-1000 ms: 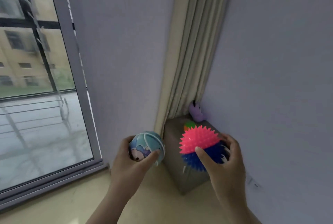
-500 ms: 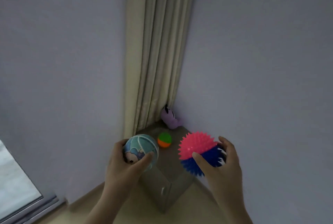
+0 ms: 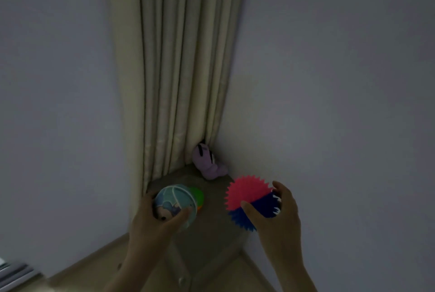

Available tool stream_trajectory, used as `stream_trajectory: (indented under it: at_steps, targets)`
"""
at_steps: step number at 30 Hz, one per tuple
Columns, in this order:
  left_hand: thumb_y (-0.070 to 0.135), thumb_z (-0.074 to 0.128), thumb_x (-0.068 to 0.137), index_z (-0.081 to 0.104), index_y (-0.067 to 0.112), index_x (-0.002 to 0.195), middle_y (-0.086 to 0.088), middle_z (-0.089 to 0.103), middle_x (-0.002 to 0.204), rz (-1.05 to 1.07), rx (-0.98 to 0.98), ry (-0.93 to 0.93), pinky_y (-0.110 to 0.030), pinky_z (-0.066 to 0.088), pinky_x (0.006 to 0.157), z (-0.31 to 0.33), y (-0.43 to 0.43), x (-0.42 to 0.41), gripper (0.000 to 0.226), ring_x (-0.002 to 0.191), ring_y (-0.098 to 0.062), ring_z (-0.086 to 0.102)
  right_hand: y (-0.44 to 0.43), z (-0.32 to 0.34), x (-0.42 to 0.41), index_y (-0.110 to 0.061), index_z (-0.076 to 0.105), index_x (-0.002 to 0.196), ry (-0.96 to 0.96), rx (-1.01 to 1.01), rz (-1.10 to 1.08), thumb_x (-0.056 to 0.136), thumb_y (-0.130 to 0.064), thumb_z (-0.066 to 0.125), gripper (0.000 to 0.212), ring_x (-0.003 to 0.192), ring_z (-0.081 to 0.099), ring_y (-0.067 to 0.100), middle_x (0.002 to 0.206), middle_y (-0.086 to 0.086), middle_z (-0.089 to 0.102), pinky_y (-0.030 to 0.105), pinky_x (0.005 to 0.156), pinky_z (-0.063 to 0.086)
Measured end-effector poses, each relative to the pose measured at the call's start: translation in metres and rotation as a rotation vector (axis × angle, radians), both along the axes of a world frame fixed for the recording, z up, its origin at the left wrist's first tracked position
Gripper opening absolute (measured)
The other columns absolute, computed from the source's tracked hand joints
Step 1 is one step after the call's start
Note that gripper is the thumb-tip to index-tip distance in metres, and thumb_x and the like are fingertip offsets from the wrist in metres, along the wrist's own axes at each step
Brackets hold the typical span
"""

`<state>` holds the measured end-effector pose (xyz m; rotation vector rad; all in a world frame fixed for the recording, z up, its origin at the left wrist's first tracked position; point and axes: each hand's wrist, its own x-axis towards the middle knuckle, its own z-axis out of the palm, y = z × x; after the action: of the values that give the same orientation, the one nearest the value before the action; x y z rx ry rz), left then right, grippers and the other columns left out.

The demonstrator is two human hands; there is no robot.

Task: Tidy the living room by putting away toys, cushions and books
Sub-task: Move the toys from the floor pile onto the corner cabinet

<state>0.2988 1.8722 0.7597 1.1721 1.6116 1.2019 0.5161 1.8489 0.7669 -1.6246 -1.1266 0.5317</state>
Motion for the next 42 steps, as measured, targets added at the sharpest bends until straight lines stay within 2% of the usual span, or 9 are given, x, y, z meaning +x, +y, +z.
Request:
stream_trajectory:
  at_steps: [6, 9, 13, 19, 24, 27, 32, 38, 42]
  targets:
    - [0.021, 0.082, 0.070, 0.049, 0.025, 0.109, 0.003, 0.060, 0.093, 0.052, -0.107, 0.033, -0.022, 0.041, 0.056, -0.029, 0.053, 0.012, 0.052, 0.076, -0.009, 0.056, 0.065, -0.034, 0.021, -0.024, 0.041, 0.138, 0.009, -0.116, 0.037, 0.067, -0.030, 0.086, 0.084, 0.110, 0.054, 0.017, 0.124, -0.002, 0.050, 0.025, 0.082, 0.050]
    - [0.019, 0.082, 0.070, 0.049, 0.024, 0.107, 0.012, 0.055, 0.085, 0.060, -0.139, 0.042, -0.018, 0.039, 0.055, -0.043, 0.080, 0.008, 0.050, 0.072, 0.000, 0.051, 0.091, -0.050, 0.022, -0.022, 0.041, 0.138, 0.006, -0.170, 0.053, 0.068, -0.029, 0.086, 0.084, 0.109, 0.053, 0.016, 0.124, -0.002, 0.050, 0.026, 0.083, 0.049]
    - [0.018, 0.082, 0.070, 0.048, 0.023, 0.107, 0.014, 0.053, 0.083, 0.063, -0.188, 0.048, -0.017, 0.038, 0.055, -0.061, 0.125, -0.002, 0.051, 0.071, 0.000, 0.050, 0.133, -0.071, 0.012, -0.023, 0.044, 0.134, -0.003, -0.230, 0.050, 0.066, -0.026, 0.087, 0.081, 0.109, 0.053, 0.017, 0.123, -0.003, 0.049, 0.024, 0.081, 0.048]
    - [0.023, 0.084, 0.067, 0.049, 0.023, 0.109, 0.000, 0.059, 0.093, 0.047, -0.266, 0.101, -0.022, 0.039, 0.057, -0.085, 0.190, -0.023, 0.054, 0.075, -0.011, 0.054, 0.202, -0.096, -0.009, -0.025, 0.044, 0.131, -0.021, -0.317, 0.053, 0.067, -0.025, 0.086, 0.077, 0.102, 0.051, 0.013, 0.116, -0.006, 0.047, 0.024, 0.080, 0.044]
    - [0.027, 0.085, 0.066, 0.051, 0.019, 0.117, -0.003, 0.061, 0.102, 0.018, -0.323, 0.165, -0.027, 0.041, 0.062, -0.110, 0.235, -0.042, 0.062, 0.082, -0.017, 0.057, 0.252, -0.125, -0.023, -0.029, 0.043, 0.117, -0.042, -0.394, 0.046, 0.070, -0.023, 0.084, 0.063, 0.089, 0.048, 0.007, 0.111, -0.006, 0.044, 0.020, 0.073, 0.042]
    - [0.028, 0.085, 0.065, 0.051, 0.020, 0.117, -0.002, 0.062, 0.102, 0.037, -0.358, 0.194, -0.031, 0.045, 0.068, -0.126, 0.250, -0.047, 0.063, 0.084, -0.018, 0.058, 0.282, -0.147, -0.028, -0.020, 0.045, 0.126, -0.084, -0.461, 0.056, 0.069, -0.027, 0.084, 0.069, 0.091, 0.050, 0.014, 0.113, -0.003, 0.042, 0.030, 0.074, 0.047]
    - [0.027, 0.084, 0.065, 0.049, 0.027, 0.106, 0.006, 0.063, 0.092, 0.049, -0.402, 0.222, -0.036, 0.053, 0.067, -0.146, 0.266, -0.052, 0.054, 0.079, -0.012, 0.060, 0.330, -0.192, -0.040, -0.017, 0.049, 0.122, -0.094, -0.471, 0.135, 0.067, -0.026, 0.084, 0.066, 0.098, 0.055, 0.021, 0.116, 0.002, 0.047, 0.024, 0.071, 0.043]
    - [0.025, 0.084, 0.063, 0.050, 0.028, 0.102, 0.008, 0.062, 0.091, 0.110, -0.431, 0.233, -0.028, 0.047, 0.061, -0.171, 0.281, -0.050, 0.051, 0.077, -0.008, 0.059, 0.376, -0.245, -0.058, -0.016, 0.042, 0.136, -0.133, -0.496, 0.248, 0.068, -0.032, 0.084, 0.082, 0.117, 0.048, 0.022, 0.132, 0.004, 0.044, 0.032, 0.089, 0.047]
    - [0.027, 0.085, 0.061, 0.053, 0.029, 0.103, 0.007, 0.063, 0.094, 0.159, -0.453, 0.240, -0.030, 0.049, 0.065, -0.194, 0.289, -0.045, 0.053, 0.080, -0.008, 0.060, 0.393, -0.273, -0.060, -0.009, 0.042, 0.136, -0.180, -0.523, 0.247, 0.067, -0.029, 0.085, 0.083, 0.117, 0.048, 0.030, 0.130, 0.010, 0.045, 0.036, 0.091, 0.048]
